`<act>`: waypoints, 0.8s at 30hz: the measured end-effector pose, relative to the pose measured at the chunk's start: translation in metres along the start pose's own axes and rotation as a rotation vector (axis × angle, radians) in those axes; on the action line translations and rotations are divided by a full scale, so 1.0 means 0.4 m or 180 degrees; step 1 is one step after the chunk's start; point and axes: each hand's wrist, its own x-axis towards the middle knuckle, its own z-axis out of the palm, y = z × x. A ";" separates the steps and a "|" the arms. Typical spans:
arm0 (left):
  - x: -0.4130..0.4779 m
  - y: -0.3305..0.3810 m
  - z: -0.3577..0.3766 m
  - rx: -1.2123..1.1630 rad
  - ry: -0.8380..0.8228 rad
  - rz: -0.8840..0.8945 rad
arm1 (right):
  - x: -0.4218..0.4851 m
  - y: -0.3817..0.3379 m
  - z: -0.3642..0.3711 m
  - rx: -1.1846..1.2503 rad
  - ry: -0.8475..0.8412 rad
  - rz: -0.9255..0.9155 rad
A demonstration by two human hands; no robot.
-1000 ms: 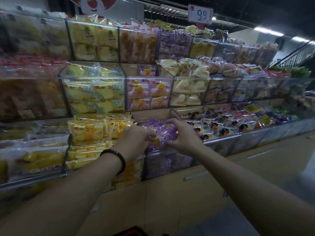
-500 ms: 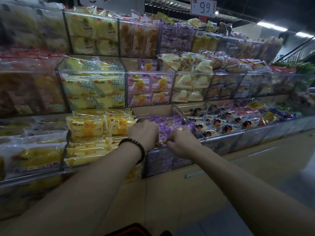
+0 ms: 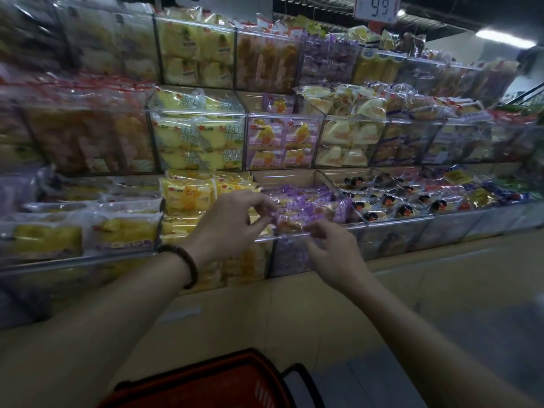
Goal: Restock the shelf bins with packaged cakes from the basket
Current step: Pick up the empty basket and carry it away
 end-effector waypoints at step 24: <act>-1.077 -0.601 0.080 0.0662 -0.1800 -0.3162 | -0.942 0.002 0.703 -0.1194 -0.3049 0.0466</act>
